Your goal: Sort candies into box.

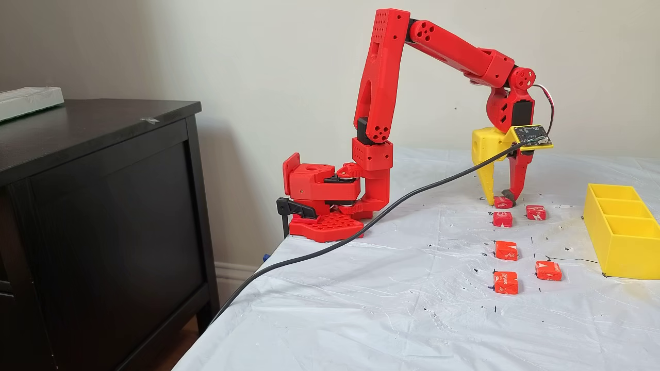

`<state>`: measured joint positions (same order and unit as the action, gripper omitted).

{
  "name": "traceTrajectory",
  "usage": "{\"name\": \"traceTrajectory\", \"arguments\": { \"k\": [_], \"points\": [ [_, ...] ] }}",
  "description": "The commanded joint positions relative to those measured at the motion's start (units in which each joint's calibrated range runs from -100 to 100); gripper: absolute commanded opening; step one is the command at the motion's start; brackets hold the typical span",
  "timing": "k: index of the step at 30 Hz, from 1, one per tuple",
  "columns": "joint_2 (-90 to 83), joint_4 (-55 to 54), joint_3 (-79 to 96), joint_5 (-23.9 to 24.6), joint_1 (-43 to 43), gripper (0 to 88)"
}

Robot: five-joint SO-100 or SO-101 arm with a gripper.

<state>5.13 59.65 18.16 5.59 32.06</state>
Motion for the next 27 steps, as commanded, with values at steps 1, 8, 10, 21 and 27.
{"name": "traceTrajectory", "arguments": {
  "k": [1, 8, 10, 21, 27],
  "points": [
    [-4.12, 2.20, -2.46, -0.20, 0.82, 0.2],
    [-14.29, 7.44, -6.74, -1.90, -1.90, 0.2],
    [-16.16, 8.50, -8.92, -2.54, -3.44, 0.2],
    [-16.67, 9.48, -25.31, -5.62, -14.94, 0.2],
    [-10.99, 6.37, -30.59, -6.54, -17.57, 0.2]
  ]
}}
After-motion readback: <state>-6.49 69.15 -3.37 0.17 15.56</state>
